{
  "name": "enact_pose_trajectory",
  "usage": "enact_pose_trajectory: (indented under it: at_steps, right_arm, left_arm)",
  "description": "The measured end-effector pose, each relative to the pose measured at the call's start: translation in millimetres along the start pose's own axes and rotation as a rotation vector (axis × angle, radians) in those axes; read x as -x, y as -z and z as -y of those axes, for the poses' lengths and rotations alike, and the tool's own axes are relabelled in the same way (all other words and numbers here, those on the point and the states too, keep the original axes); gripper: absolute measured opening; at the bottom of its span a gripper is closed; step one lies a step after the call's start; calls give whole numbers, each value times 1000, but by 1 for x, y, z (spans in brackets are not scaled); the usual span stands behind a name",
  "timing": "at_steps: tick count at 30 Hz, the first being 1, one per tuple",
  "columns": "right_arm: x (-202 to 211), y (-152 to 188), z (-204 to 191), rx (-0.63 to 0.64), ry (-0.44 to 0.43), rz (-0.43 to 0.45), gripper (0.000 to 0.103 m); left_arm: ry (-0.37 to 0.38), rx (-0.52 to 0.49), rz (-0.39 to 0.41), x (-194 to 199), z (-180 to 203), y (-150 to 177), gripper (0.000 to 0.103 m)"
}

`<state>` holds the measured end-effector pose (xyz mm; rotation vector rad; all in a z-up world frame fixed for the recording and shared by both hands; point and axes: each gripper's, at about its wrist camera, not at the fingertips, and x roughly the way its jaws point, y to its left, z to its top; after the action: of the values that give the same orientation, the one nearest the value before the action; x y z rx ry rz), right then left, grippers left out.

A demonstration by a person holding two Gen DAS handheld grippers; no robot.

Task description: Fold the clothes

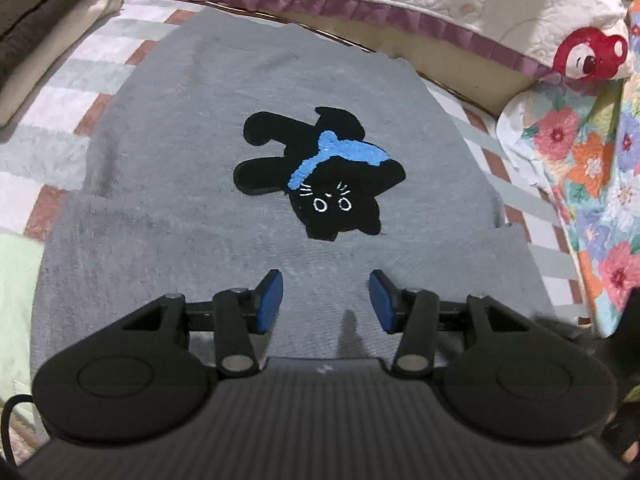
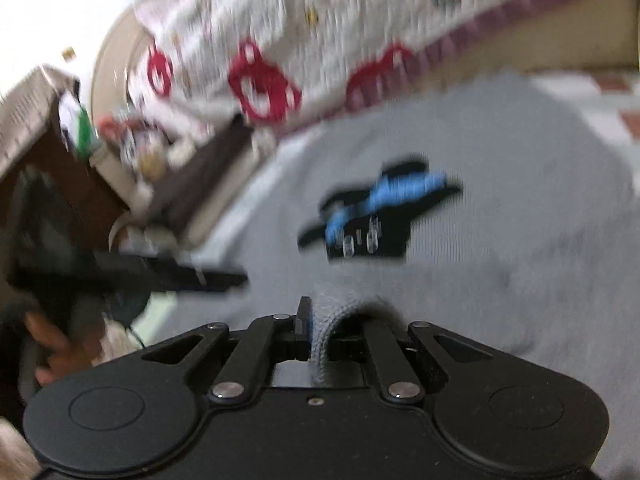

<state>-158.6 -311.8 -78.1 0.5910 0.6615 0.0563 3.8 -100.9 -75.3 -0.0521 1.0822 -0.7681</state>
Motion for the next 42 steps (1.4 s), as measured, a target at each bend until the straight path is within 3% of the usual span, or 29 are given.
enact_pose_trajectory:
  at_steps: [6, 7, 9, 11, 16, 18, 21, 24, 27, 32, 34, 38, 42]
  right_arm:
    - [-10, 23, -6, 9, 21, -99, 15]
    - [-9, 24, -7, 3, 22, -93, 20]
    - [-5, 22, -3, -70, -9, -61, 55]
    - [0, 22, 3, -166, -44, -22, 62]
    - [3, 21, 24, -330, -44, 20, 58]
    - [5, 20, 33, -395, -44, 37, 8]
    - [7, 14, 35, -407, -83, 103, 9]
    - [17, 6, 11, -264, -149, 165, 9]
    - [7, 5, -10, -139, -231, 64, 9]
    - [-26, 25, 3, -241, -156, -110, 13]
    - [-26, 27, 4, -247, -153, -133, 14]
    - [-2, 23, -1, -136, -127, -140, 31]
    - [43, 21, 18, -147, -88, -71, 35]
  left_arm:
    - [78, -49, -27, -8, 18, 8, 52]
    - [82, -70, -34, -10, 23, 10, 52]
    - [66, -107, -37, -13, 32, 13, 52]
    - [49, -133, -38, -13, 36, 16, 52]
    - [67, -151, -26, -8, 39, 16, 53]
    - [65, -150, -14, -6, 41, 15, 53]
    - [54, -126, 13, 0, 41, 11, 53]
    - [54, -95, 51, 11, 36, 7, 53]
    - [44, -62, 45, 12, 27, 6, 56]
    - [-14, -75, -14, -3, 25, 13, 56]
    - [-9, -79, -39, -7, 25, 16, 56]
    - [19, -87, -60, -9, 33, 21, 56]
    - [66, -124, -75, -8, 48, 19, 58]
